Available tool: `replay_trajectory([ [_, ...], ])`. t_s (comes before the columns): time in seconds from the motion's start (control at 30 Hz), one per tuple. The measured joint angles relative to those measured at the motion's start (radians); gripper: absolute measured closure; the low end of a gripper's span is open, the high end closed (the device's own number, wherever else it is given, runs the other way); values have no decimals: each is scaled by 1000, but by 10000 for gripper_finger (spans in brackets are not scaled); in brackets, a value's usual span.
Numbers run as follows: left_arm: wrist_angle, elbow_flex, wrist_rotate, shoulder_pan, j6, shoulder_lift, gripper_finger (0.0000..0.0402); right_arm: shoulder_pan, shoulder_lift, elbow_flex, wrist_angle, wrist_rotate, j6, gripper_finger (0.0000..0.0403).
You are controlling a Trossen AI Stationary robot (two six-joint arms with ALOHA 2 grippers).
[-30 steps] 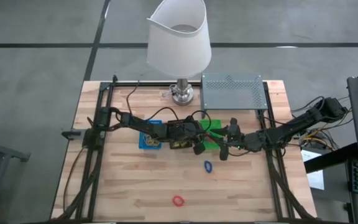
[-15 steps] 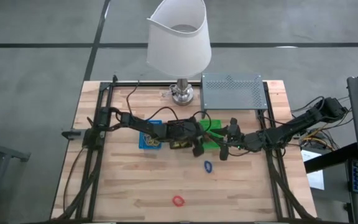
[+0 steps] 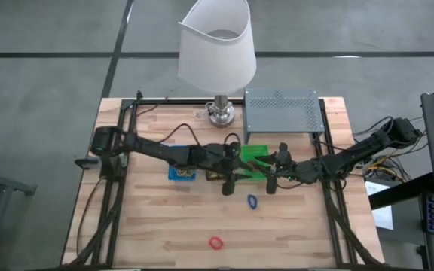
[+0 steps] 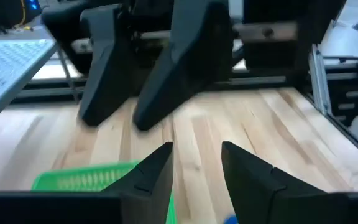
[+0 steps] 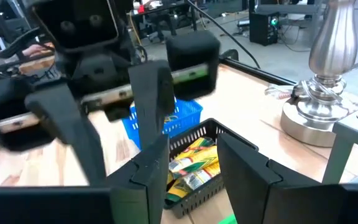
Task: Pick & Place Office Desk Supplies
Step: Put the blue spring keychain into the green bin
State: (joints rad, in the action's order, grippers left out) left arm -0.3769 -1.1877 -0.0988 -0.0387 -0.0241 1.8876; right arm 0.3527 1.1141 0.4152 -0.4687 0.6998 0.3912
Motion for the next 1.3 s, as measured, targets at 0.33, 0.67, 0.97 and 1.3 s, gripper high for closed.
replay_trajectory([
  [0.33, -128, 419, 13, -3, -36, -403, 258, 0, 0, 0, 3, 0, 0, 268],
  [0.67, -228, 798, 28, -2, -24, -847, 258, 0, 0, 0, 18, 0, 0, 268],
  [0.97, -70, 817, 29, 12, 5, -1087, 258, 0, 0, 0, 23, 0, 0, 268],
  [1.3, 208, 859, 303, 22, -31, -1218, 258, 0, 0, 0, 24, 0, 0, 268],
])
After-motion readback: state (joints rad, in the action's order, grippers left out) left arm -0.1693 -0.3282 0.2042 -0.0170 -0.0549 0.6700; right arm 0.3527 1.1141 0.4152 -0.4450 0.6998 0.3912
